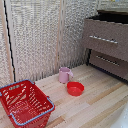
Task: Shift your gripper thoughtfully near the cereal snack bar. Tenderly grip the snack bar with your precision device. Carefully hover the precision device above the first drawer installation and invite the snack bar to descend into the first drawer installation.
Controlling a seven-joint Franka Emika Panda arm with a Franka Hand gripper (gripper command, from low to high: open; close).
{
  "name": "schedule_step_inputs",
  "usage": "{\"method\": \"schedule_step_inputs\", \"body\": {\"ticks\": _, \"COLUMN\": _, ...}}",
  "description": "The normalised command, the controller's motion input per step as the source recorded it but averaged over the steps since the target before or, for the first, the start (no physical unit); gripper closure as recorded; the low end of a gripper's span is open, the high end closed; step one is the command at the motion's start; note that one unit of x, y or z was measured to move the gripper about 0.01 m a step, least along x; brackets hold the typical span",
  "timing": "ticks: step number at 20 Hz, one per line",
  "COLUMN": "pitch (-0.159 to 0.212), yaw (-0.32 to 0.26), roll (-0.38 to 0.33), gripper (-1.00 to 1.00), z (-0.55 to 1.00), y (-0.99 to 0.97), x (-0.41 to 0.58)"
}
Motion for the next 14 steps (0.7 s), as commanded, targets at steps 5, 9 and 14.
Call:
{"method": "schedule_step_inputs", "body": {"ticks": 5, "pitch": 0.160, "yaw": -0.076, "roll": -0.033, "gripper": 1.00, "z": 0.01, "y": -0.89, "x": 0.074}}
{"method": "schedule_step_inputs", "body": {"ticks": 9, "pitch": 0.177, "yaw": -0.017, "roll": -0.057, "gripper": 1.00, "z": 0.00, "y": -0.83, "x": 0.043}}
{"method": "schedule_step_inputs", "body": {"ticks": 14, "pitch": 0.196, "yaw": 0.018, "roll": -0.103, "gripper": -1.00, "z": 0.00, "y": -0.36, "x": 0.154}}
